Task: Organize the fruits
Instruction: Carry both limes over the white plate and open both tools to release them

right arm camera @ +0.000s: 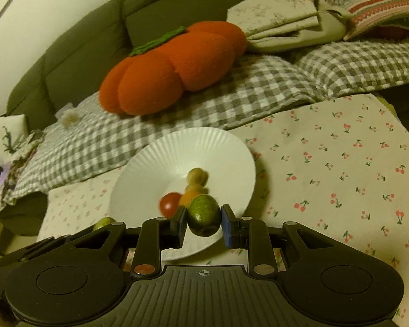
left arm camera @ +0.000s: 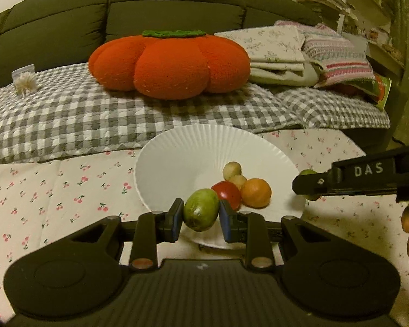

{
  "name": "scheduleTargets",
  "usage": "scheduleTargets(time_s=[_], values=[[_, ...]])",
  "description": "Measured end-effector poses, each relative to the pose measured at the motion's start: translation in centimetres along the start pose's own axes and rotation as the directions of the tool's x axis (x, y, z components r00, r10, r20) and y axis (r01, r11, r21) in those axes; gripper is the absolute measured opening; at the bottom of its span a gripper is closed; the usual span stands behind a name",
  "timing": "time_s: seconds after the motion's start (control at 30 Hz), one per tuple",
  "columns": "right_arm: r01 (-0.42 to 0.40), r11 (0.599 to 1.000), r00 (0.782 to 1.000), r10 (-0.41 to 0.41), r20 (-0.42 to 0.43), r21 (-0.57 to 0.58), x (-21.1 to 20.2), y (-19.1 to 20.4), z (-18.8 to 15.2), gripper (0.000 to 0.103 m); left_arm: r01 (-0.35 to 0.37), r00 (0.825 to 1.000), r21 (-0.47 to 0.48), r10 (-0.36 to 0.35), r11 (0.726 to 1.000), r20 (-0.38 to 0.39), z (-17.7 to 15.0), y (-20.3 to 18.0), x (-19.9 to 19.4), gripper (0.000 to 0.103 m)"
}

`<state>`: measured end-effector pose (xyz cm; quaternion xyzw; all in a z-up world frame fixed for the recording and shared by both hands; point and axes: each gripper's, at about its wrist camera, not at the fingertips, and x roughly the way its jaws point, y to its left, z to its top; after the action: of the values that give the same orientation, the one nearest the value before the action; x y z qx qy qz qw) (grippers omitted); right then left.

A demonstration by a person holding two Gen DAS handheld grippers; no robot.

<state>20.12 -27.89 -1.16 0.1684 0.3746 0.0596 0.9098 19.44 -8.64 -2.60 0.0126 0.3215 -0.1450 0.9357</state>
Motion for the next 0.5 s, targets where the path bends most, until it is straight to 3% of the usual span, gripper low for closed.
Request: scheduleTargets(time_s=[0.5], values=[[0.031,0.999,0.999,-0.032,-0.018,-0.027,3.6,-0.4,0.7,0.025,0.017,1.0,0.028,-0.017,0.999,-0.018,-0.5,0.4,2.6,0.027]])
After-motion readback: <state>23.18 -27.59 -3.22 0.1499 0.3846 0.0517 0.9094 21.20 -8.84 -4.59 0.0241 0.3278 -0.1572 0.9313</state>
